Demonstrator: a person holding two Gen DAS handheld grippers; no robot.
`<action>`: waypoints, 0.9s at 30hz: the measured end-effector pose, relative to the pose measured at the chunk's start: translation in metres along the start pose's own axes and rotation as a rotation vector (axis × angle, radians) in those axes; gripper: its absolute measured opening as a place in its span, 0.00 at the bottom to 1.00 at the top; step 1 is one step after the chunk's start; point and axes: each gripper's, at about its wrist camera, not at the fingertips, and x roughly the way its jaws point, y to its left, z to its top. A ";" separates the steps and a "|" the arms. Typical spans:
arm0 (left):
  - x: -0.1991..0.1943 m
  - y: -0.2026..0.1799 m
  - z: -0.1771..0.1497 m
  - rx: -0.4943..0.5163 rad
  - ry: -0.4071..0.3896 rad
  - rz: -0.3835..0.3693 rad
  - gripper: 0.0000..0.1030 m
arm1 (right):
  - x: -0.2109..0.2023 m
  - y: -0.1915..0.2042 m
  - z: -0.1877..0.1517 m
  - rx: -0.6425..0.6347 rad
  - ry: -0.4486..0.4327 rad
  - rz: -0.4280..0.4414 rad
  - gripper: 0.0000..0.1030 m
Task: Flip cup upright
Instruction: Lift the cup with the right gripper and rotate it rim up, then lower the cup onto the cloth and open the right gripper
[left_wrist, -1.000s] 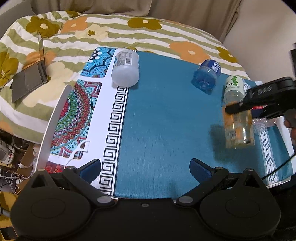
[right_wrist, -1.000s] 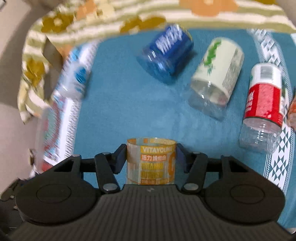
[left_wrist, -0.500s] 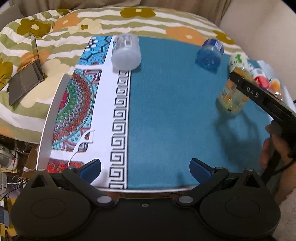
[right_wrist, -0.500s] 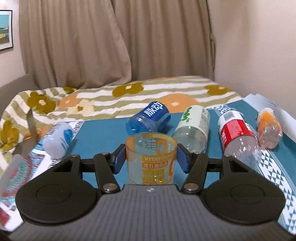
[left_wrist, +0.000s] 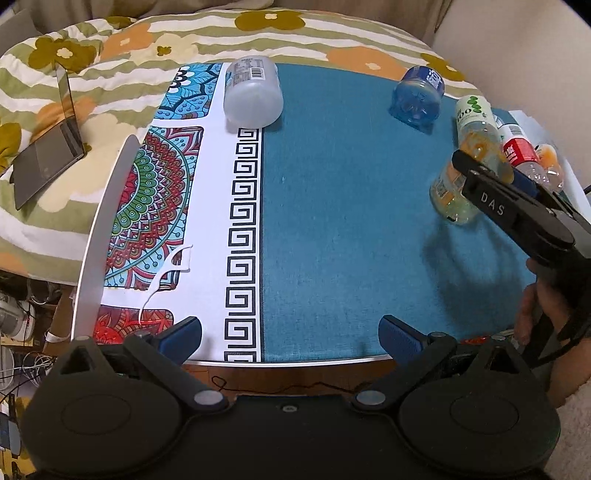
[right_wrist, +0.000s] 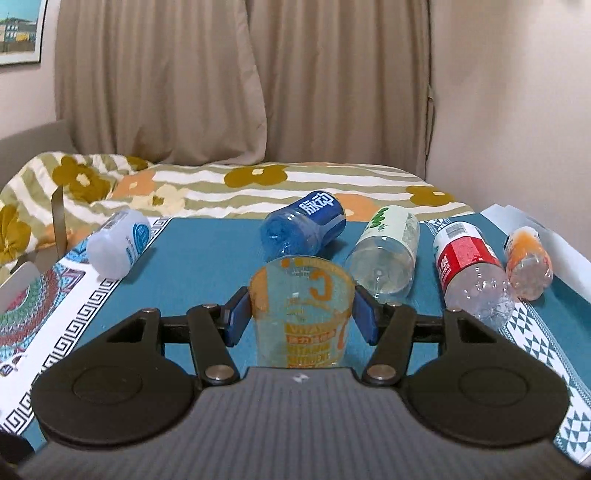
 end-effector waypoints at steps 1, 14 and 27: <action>-0.001 0.000 0.000 -0.004 -0.002 -0.002 1.00 | 0.001 0.000 0.001 -0.002 0.004 0.000 0.72; -0.019 -0.010 -0.001 -0.038 -0.045 0.000 1.00 | -0.009 -0.013 0.015 0.045 0.095 0.052 1.00; -0.082 -0.055 0.028 -0.012 -0.234 0.013 1.00 | -0.077 -0.071 0.092 0.021 0.293 0.089 1.00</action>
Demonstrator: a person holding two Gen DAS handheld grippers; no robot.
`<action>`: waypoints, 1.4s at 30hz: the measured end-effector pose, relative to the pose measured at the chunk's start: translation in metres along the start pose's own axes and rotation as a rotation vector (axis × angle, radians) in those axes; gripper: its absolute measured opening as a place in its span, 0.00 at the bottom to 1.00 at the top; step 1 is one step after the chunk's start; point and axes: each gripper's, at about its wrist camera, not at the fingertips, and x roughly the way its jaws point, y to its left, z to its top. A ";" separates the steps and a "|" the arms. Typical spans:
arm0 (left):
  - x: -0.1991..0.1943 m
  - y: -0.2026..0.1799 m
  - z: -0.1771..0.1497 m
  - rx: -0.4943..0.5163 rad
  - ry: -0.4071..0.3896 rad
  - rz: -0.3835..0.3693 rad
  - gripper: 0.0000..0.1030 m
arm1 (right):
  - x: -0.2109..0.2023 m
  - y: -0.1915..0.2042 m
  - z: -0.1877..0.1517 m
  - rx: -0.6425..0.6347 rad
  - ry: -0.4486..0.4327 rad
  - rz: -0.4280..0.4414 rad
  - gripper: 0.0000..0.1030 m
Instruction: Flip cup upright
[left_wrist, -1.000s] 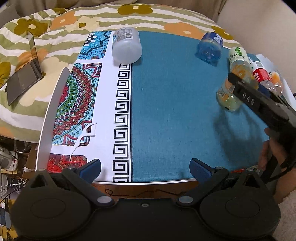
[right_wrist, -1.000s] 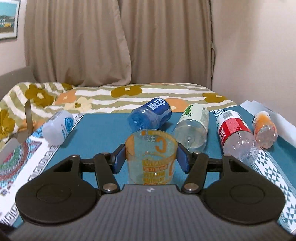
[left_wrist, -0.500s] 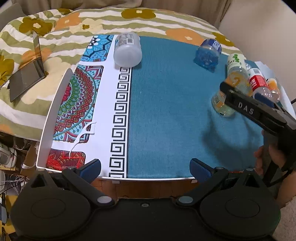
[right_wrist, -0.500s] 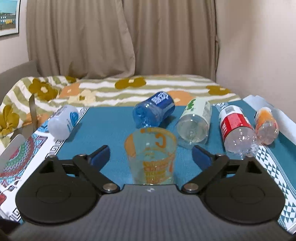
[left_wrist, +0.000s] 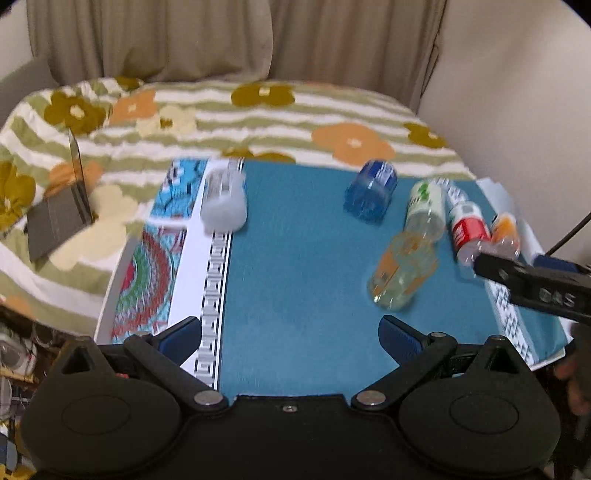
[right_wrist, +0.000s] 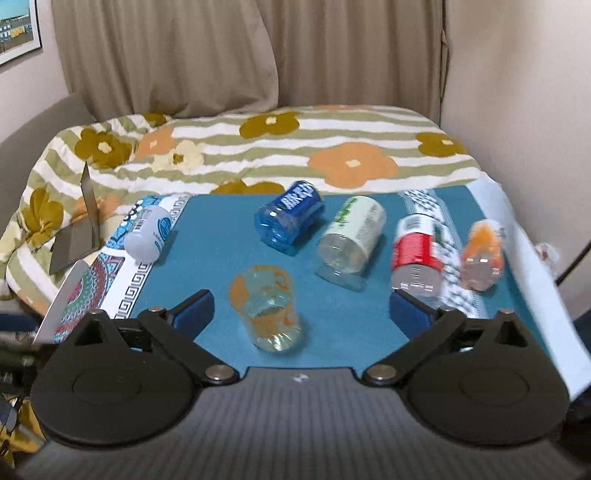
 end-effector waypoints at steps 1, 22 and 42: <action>-0.004 -0.004 0.002 0.005 -0.017 0.009 1.00 | -0.005 -0.005 0.003 0.001 0.017 -0.006 1.00; -0.027 -0.047 0.002 0.056 -0.155 0.073 1.00 | -0.036 -0.061 -0.005 0.022 0.096 -0.049 1.00; -0.030 -0.055 -0.002 0.087 -0.165 0.072 1.00 | -0.039 -0.062 -0.006 0.011 0.091 -0.054 1.00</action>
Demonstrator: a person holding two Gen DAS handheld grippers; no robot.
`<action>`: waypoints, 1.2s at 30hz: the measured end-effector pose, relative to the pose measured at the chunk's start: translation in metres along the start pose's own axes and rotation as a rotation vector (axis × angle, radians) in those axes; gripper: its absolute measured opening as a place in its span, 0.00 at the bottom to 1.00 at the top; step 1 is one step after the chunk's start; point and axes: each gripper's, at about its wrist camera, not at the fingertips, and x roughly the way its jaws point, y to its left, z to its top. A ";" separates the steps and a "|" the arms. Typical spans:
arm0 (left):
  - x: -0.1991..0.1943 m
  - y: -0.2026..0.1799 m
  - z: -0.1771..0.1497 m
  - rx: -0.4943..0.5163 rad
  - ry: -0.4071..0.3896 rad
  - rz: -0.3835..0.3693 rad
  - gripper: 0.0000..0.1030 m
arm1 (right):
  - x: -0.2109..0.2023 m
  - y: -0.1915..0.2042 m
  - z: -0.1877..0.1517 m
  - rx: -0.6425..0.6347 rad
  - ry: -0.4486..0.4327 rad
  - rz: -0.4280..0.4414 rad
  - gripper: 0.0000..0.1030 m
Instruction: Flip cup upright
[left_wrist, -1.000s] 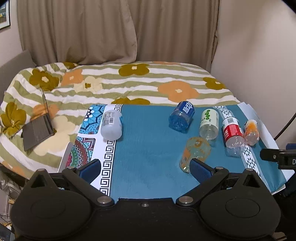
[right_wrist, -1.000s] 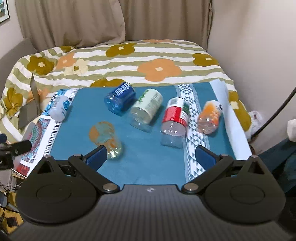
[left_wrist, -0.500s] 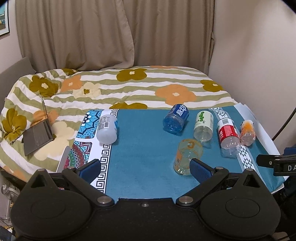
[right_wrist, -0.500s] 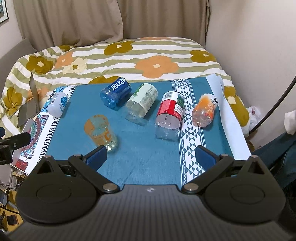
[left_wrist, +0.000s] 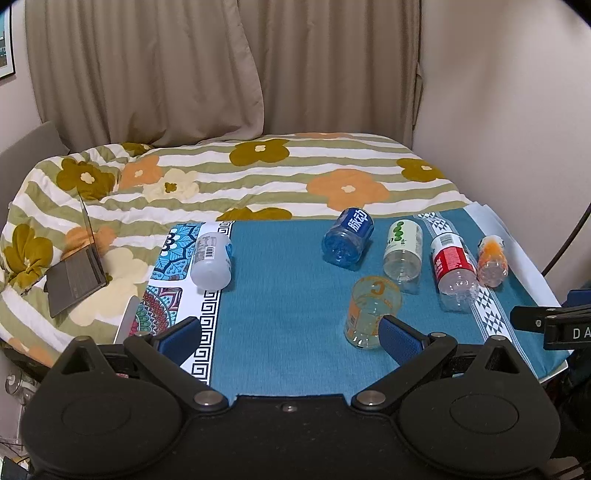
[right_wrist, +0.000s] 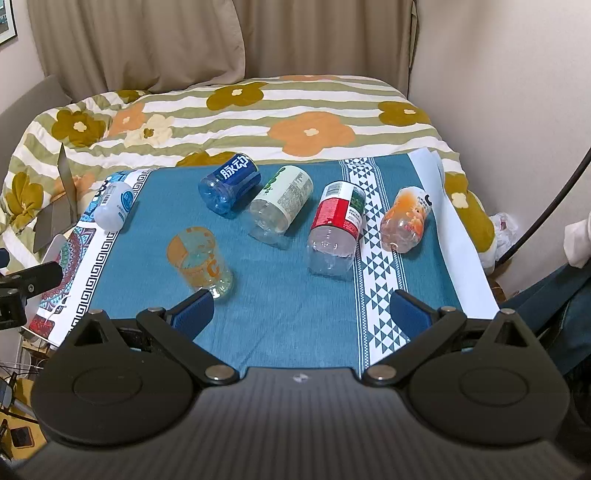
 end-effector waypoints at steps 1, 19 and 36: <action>0.000 0.000 0.000 0.001 0.000 -0.001 1.00 | 0.000 0.000 0.000 -0.001 0.000 0.000 1.00; 0.001 -0.001 0.001 0.012 0.001 -0.007 1.00 | 0.000 0.000 0.000 -0.002 0.001 -0.002 1.00; 0.007 0.001 0.006 0.006 0.003 -0.018 1.00 | -0.001 -0.005 -0.003 0.001 0.005 -0.007 1.00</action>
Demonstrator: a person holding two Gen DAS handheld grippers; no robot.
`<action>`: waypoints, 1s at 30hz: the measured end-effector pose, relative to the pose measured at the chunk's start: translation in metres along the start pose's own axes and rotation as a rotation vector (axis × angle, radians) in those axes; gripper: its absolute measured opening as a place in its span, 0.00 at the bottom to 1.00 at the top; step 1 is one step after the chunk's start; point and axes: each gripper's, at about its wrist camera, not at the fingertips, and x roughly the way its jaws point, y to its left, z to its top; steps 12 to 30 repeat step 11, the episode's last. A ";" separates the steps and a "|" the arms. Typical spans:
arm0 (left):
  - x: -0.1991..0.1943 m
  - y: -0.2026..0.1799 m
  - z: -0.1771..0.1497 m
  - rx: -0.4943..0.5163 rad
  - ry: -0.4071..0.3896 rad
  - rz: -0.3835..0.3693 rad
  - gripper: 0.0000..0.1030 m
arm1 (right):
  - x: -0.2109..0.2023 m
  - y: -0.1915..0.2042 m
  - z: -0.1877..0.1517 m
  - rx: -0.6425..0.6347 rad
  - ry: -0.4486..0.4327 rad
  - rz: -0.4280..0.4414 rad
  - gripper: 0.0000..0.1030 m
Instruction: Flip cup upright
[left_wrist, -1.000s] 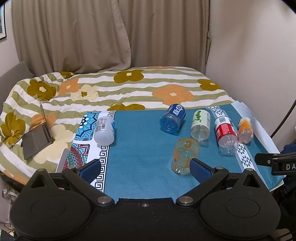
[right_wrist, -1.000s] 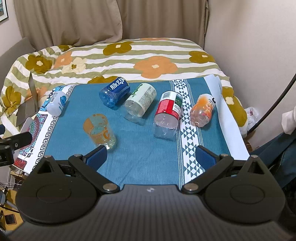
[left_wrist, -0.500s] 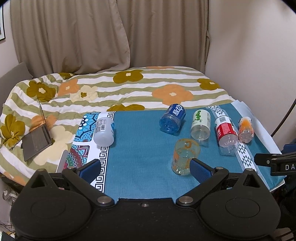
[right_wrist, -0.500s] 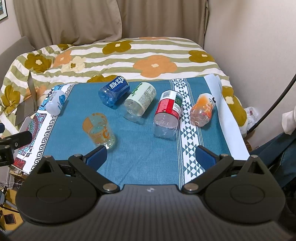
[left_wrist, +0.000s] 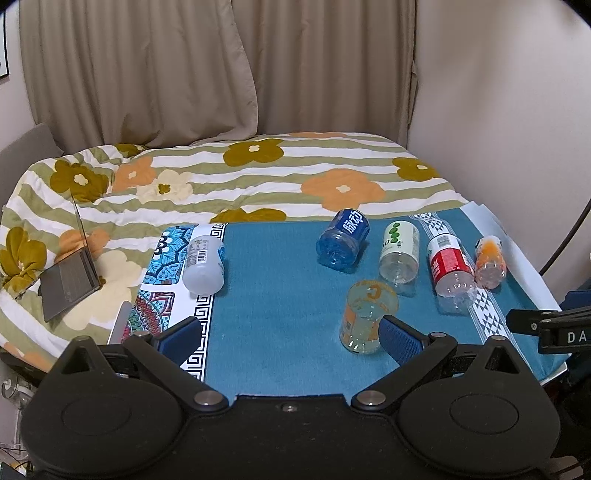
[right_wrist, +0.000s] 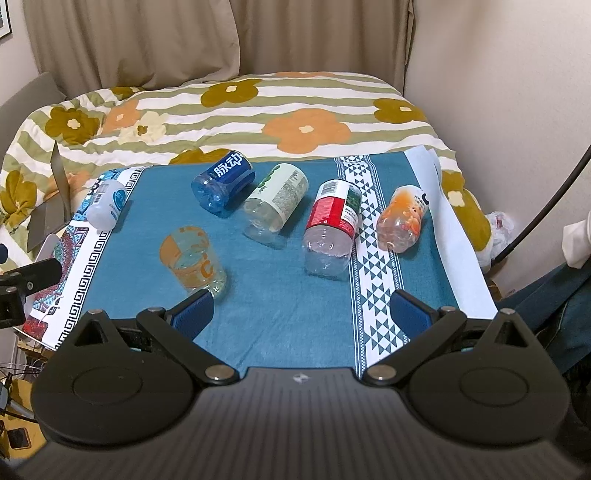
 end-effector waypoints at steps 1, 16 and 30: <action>0.001 0.000 0.001 -0.001 0.001 0.001 1.00 | 0.000 0.000 0.000 0.000 0.000 0.000 1.00; 0.006 0.005 0.005 -0.033 -0.005 0.042 1.00 | 0.005 0.001 0.005 -0.046 -0.012 0.041 1.00; 0.006 0.005 0.005 -0.033 -0.005 0.042 1.00 | 0.005 0.001 0.005 -0.046 -0.012 0.041 1.00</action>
